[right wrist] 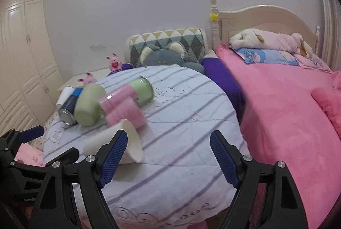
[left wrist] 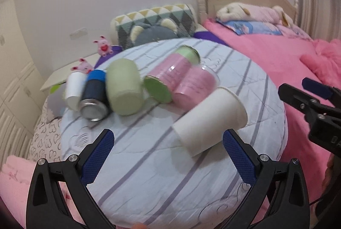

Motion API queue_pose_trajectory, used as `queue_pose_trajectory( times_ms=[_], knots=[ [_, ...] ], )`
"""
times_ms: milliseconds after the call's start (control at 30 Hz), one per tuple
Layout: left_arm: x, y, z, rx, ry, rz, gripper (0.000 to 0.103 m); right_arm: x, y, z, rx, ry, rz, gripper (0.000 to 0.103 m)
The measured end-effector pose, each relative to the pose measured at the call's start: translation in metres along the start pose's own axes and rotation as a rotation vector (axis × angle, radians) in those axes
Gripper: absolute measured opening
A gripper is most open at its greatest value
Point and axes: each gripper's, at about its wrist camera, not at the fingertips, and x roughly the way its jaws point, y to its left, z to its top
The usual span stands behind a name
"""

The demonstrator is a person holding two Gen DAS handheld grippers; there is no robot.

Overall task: Flip cup upright
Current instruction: 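Move the right gripper to the tipped white paper cup and grasp it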

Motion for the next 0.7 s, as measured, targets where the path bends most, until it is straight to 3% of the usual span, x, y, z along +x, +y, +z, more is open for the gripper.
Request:
queue_pose_trajectory(
  times_ms=[200, 400, 600, 700],
  knots=[
    [0.027, -0.019, 0.007, 0.072, 0.033, 0.015, 0.103, 0.010, -0.020, -0.001, 0.006, 0.015, 0.015, 0.081],
    [0.042, -0.032, 0.015, 0.145, 0.064, -0.053, 0.103, 0.018, -0.029, 0.001, 0.008, 0.029, 0.045, 0.081],
    [0.058, -0.047, 0.012, 0.125, 0.116, -0.096, 0.102, 0.023, -0.034, 0.003, 0.010, 0.028, 0.052, 0.081],
    [0.061, -0.053, 0.009, 0.091, 0.136, -0.103, 0.088, 0.023, -0.037, 0.003, 0.010, 0.028, 0.049, 0.081]
  ],
)
